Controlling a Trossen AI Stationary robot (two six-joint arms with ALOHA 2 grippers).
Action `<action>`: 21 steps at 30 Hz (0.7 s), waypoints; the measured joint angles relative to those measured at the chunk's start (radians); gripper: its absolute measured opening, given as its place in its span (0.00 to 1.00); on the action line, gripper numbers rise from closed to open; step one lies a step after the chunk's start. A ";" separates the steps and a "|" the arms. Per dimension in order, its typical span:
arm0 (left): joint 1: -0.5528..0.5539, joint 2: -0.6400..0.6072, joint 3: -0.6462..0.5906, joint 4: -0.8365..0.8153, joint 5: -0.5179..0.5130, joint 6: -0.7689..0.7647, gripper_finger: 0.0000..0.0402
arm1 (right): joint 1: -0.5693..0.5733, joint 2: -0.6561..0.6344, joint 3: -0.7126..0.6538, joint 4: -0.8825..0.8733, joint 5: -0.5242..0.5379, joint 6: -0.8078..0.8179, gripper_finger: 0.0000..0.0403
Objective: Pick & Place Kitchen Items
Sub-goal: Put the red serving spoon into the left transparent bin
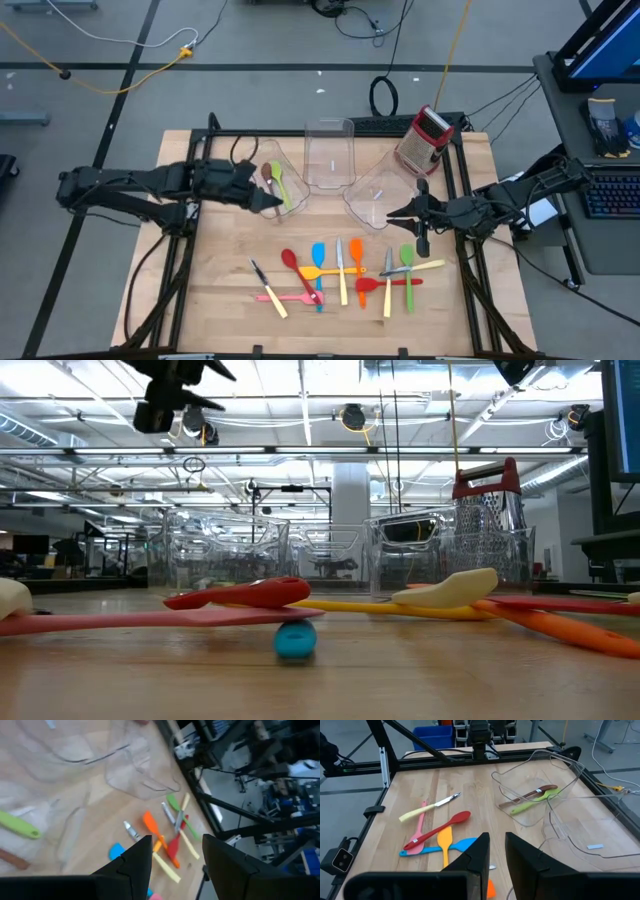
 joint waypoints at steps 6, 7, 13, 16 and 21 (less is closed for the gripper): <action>-0.147 0.000 0.000 0.061 -0.141 -0.067 0.44 | 0.000 0.000 0.000 0.000 0.001 0.000 0.13; -0.169 0.005 0.001 0.070 -0.162 -0.087 0.44 | 0.000 0.000 0.000 0.000 0.001 0.000 0.13; -0.290 0.048 0.002 0.088 -0.242 -0.241 0.44 | 0.000 0.000 0.000 -0.001 0.002 0.000 0.13; -0.339 0.087 0.001 0.089 -0.246 -0.326 0.44 | 0.000 0.000 0.000 -0.001 0.002 0.005 0.13; -0.411 0.155 0.001 0.091 -0.237 -0.450 0.44 | 0.000 0.000 0.000 -0.001 0.003 0.026 0.13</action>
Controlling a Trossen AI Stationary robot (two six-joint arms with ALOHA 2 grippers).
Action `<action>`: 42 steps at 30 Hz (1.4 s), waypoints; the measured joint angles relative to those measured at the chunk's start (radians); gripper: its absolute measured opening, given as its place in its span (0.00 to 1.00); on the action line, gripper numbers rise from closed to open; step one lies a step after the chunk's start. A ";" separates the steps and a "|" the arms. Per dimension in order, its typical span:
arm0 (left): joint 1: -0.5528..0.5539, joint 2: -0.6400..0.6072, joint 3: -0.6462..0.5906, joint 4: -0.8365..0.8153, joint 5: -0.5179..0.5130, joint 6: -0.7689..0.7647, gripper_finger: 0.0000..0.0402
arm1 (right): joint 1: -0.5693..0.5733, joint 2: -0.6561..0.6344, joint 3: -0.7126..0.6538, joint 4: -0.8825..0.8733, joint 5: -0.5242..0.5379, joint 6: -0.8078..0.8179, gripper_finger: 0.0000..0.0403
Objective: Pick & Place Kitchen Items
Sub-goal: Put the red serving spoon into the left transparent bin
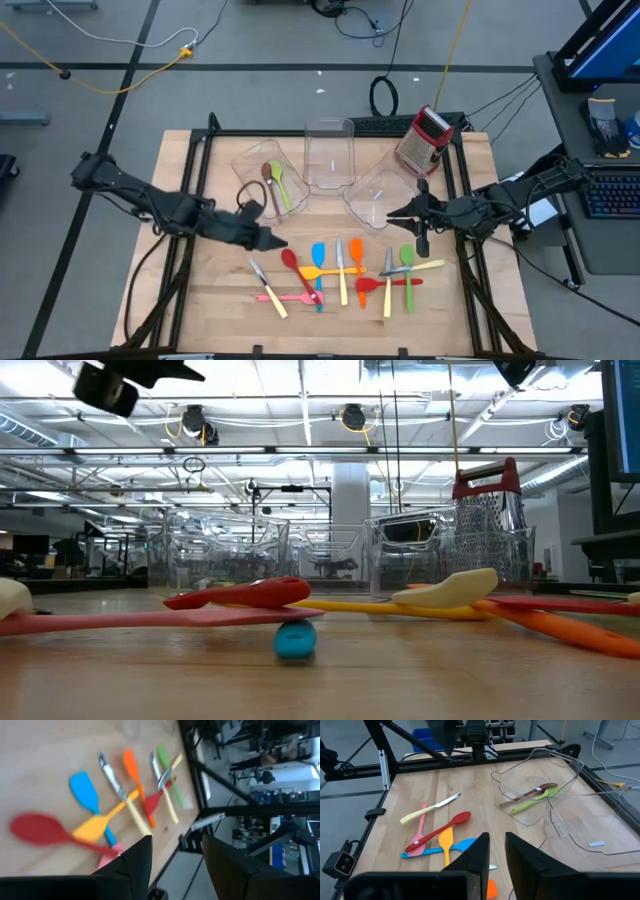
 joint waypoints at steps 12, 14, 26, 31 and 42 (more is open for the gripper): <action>-0.128 0.119 0.000 0.002 0.001 -0.281 0.44 | 0.000 0.000 0.000 -0.001 0.000 0.003 0.13; -0.141 0.136 0.000 -0.004 0.001 -0.311 0.44 | 0.000 0.000 0.000 -0.001 0.000 0.003 0.13; -0.213 0.230 -0.001 0.017 -0.025 -0.560 0.44 | 0.000 0.000 0.000 -0.002 0.000 -0.014 0.13; -0.226 0.271 -0.001 0.033 -0.073 -0.687 0.44 | 0.000 0.000 0.000 -0.009 0.000 -0.054 0.13; -0.180 0.413 -0.001 0.182 -0.072 -0.813 0.44 | 0.000 0.000 0.000 -0.010 -0.001 -0.061 0.13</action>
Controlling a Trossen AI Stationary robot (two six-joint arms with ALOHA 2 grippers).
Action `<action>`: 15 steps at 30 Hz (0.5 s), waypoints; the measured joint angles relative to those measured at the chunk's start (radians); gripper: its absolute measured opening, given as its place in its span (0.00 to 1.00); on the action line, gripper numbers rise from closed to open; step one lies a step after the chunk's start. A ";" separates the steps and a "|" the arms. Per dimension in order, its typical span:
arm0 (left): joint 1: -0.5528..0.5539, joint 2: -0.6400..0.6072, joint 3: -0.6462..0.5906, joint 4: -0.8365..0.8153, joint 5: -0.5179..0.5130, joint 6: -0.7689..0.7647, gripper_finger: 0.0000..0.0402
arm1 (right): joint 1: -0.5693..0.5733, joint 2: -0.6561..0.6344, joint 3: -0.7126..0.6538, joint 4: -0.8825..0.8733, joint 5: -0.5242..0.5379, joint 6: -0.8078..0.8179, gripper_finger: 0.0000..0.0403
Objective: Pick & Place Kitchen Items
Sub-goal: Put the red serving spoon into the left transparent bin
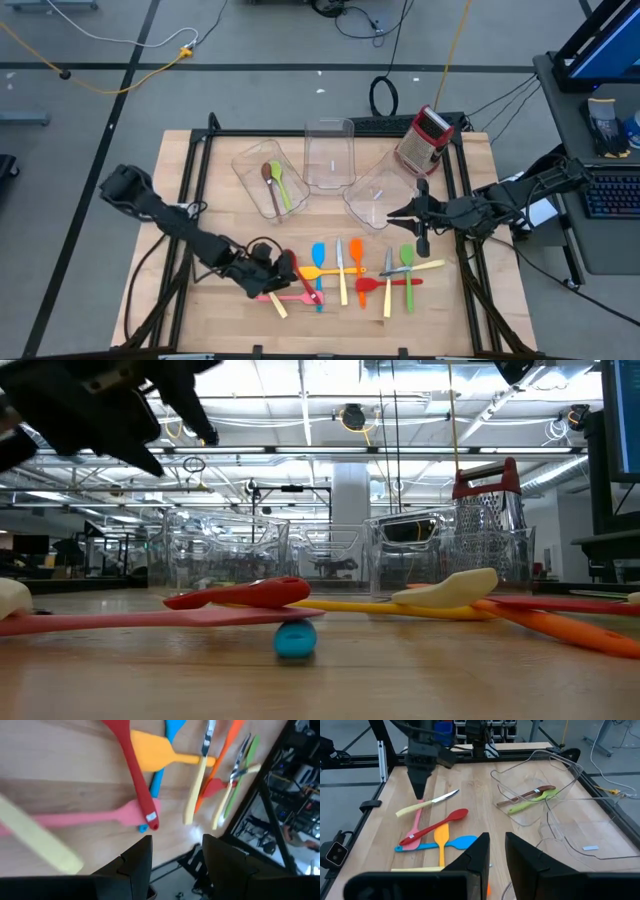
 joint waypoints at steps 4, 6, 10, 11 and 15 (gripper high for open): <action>0.022 0.052 0.004 0.035 0.001 -0.022 0.44 | 0.000 0.000 0.000 -0.015 0.000 0.000 0.13; 0.034 0.079 0.017 0.029 0.014 -0.032 0.44 | 0.000 0.000 0.000 -0.018 0.000 0.000 0.13; 0.048 0.122 0.063 0.020 0.037 -0.038 0.44 | 0.000 0.000 0.000 -0.026 0.000 0.000 0.13; 0.051 0.131 0.071 0.015 0.038 -0.039 0.44 | 0.000 0.000 0.000 -0.026 0.000 0.000 0.13; 0.053 0.160 0.086 0.014 0.039 -0.061 0.44 | 0.000 0.000 0.000 -0.028 0.000 0.000 0.13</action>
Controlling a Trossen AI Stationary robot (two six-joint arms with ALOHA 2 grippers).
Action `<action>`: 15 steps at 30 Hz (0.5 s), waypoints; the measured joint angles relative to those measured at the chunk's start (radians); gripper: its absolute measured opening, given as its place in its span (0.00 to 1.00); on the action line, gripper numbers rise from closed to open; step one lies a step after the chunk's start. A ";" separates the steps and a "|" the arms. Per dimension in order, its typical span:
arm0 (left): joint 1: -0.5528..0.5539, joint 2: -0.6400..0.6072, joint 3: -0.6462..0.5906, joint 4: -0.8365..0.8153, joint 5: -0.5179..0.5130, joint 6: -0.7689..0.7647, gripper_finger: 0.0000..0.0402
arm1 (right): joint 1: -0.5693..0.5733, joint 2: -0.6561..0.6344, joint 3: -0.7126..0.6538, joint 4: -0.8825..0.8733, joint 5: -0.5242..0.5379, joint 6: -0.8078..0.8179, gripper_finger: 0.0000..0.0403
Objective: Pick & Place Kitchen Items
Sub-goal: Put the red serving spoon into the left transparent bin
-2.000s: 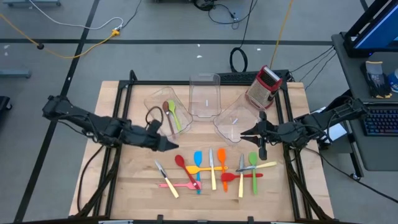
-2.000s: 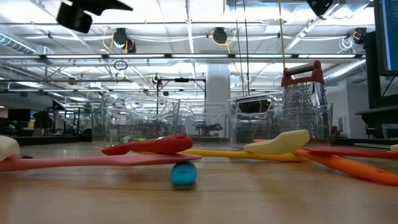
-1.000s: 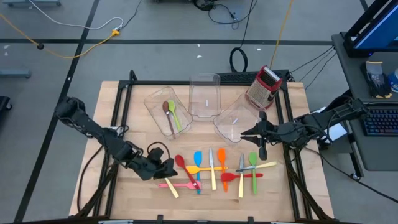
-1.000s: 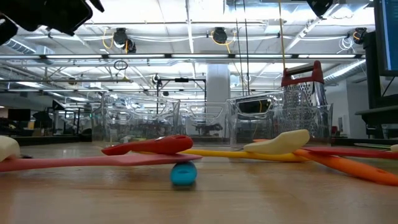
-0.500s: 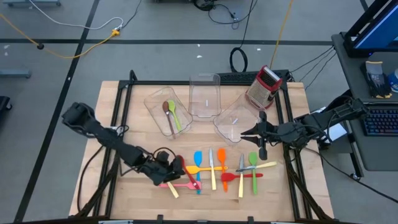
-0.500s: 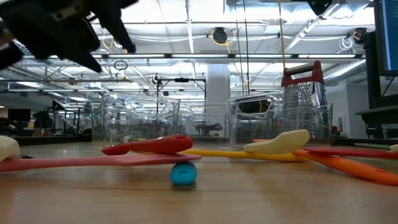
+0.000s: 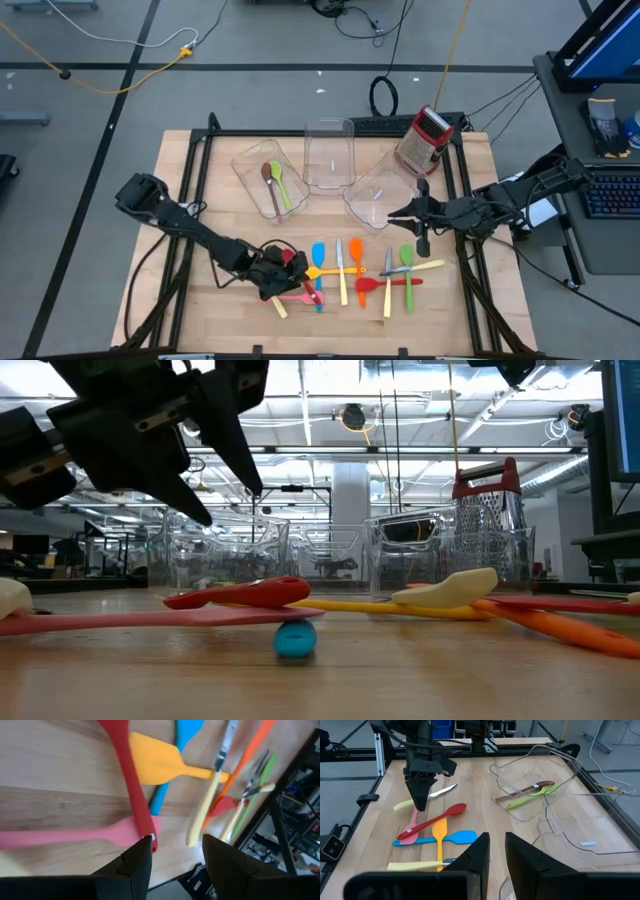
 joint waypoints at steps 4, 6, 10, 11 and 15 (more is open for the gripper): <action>-0.002 0.020 0.000 -0.004 0.002 -0.036 0.44 | 0.000 0.000 0.000 0.000 0.000 -0.017 0.13; -0.002 0.026 0.000 -0.006 0.002 -0.046 0.44 | 0.000 0.000 0.000 0.000 0.000 -0.046 0.13; 0.000 0.025 0.000 -0.034 0.002 -0.063 0.44 | 0.000 0.000 0.000 0.000 0.000 -0.078 0.13; 0.001 0.025 0.000 -0.046 0.002 -0.063 0.44 | 0.000 0.000 0.000 -0.001 0.000 -0.078 0.13; 0.012 0.025 0.000 -0.062 0.020 -0.067 0.44 | 0.000 0.000 0.000 -0.001 0.000 -0.078 0.13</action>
